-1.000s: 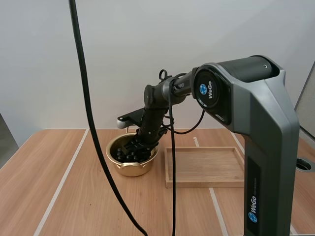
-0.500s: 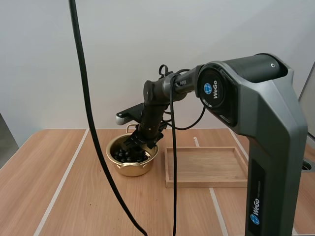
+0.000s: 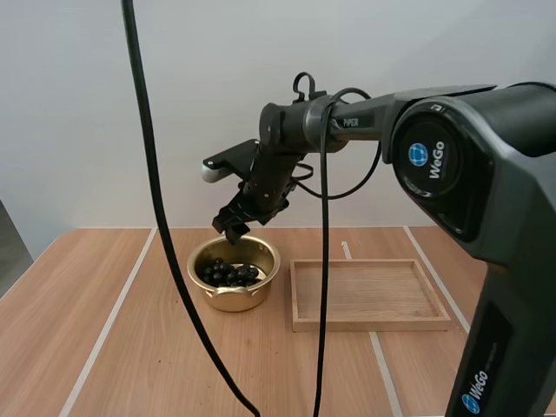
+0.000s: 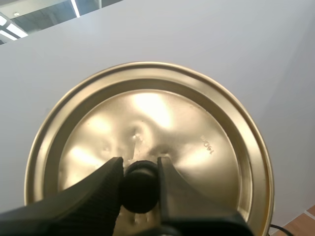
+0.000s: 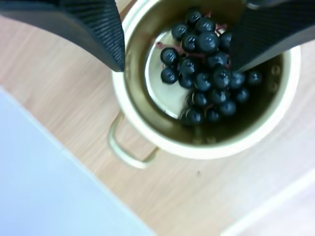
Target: Open the pot, put the grape inside, and close it
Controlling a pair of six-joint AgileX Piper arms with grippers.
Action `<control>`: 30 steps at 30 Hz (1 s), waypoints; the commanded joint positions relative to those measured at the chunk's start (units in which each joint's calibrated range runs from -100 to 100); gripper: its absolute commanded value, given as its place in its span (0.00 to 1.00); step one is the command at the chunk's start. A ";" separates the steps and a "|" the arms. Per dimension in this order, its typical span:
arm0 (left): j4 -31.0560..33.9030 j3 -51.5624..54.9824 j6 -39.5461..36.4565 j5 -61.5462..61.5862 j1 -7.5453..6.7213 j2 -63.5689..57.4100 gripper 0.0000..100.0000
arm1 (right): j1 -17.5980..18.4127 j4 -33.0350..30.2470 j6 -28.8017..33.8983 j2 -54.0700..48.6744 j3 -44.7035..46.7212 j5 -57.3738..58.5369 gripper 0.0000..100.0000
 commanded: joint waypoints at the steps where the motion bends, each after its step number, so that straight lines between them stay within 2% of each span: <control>1: 2.22 -0.74 -0.76 -2.98 -0.14 -0.13 0.00 | -0.19 -0.57 -0.50 -3.98 -0.47 0.68 1.00; 6: 2.53 -1.32 -0.89 -3.13 -0.14 -0.27 0.00 | -0.19 -3.28 -0.50 -8.83 -0.47 0.85 1.00; 10: 2.89 -1.32 -0.89 -3.13 -0.14 -0.26 0.00 | -2.12 -4.16 0.77 -11.93 -0.47 1.57 1.00; 15: 2.89 -1.32 -0.89 -3.13 -0.14 -0.26 0.00 | -6.88 -4.16 1.00 -14.83 -0.47 2.61 1.00; 24: 2.78 -0.54 -2.20 -1.13 -0.14 0.02 0.00 | -17.74 -4.16 2.34 -20.39 -0.47 2.03 1.00; 30: 1.73 2.59 -3.52 -1.13 -0.14 2.07 0.00 | -21.10 -4.04 4.48 -25.38 -0.47 0.89 0.98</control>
